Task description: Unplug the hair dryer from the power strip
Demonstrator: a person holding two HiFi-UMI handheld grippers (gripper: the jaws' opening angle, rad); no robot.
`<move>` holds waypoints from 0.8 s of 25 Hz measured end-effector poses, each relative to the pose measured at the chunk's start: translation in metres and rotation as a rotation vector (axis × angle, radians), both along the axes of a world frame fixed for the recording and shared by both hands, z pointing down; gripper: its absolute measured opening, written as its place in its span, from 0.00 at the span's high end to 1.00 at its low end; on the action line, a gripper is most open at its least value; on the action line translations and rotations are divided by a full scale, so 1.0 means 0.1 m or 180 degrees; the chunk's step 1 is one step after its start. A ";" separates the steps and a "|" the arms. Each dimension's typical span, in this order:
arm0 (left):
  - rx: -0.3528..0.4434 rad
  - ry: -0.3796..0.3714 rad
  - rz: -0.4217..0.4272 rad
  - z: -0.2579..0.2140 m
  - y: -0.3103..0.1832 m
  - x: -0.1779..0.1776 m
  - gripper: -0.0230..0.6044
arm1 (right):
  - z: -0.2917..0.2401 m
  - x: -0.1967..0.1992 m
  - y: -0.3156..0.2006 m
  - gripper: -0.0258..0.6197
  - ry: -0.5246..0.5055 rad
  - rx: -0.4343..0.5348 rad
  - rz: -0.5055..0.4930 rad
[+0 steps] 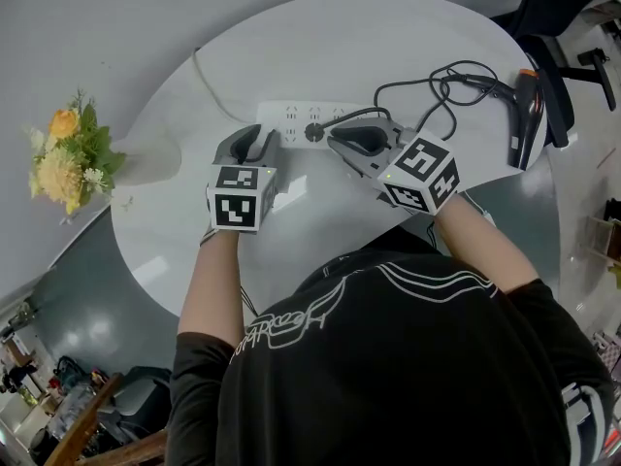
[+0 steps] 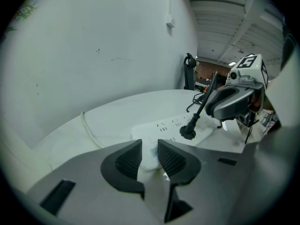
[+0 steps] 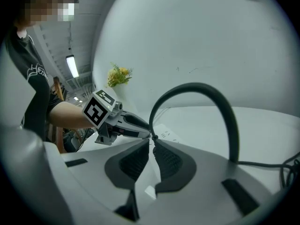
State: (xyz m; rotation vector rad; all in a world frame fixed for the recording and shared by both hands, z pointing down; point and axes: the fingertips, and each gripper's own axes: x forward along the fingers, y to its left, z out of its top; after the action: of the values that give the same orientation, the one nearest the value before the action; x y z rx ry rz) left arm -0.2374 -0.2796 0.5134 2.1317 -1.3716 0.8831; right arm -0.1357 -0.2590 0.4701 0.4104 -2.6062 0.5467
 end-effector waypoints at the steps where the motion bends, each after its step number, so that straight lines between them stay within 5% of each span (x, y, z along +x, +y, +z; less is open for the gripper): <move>1: 0.0006 -0.0001 -0.0007 0.00 0.00 0.00 0.80 | 0.02 -0.04 -0.01 0.94 0.0003 0.0004 -0.0030; 3: 0.0007 -0.0003 -0.0014 0.00 0.00 0.00 0.80 | 0.06 -0.10 -0.03 0.83 0.0083 0.0082 -0.0077; 7: 0.0003 0.0001 -0.0015 0.00 0.00 0.00 0.80 | 0.12 -0.20 -0.09 0.85 0.0284 0.0417 -0.0118; 20: 0.0016 -0.0044 -0.0015 0.01 0.00 -0.01 0.80 | 0.16 -0.35 -0.12 0.92 0.0478 0.0733 -0.0243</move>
State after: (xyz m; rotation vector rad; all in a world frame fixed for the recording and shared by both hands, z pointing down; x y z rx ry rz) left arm -0.2379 -0.2797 0.5141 2.1289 -1.3866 0.8951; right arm -0.1705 -0.2708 0.4858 0.4057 -2.5340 0.1825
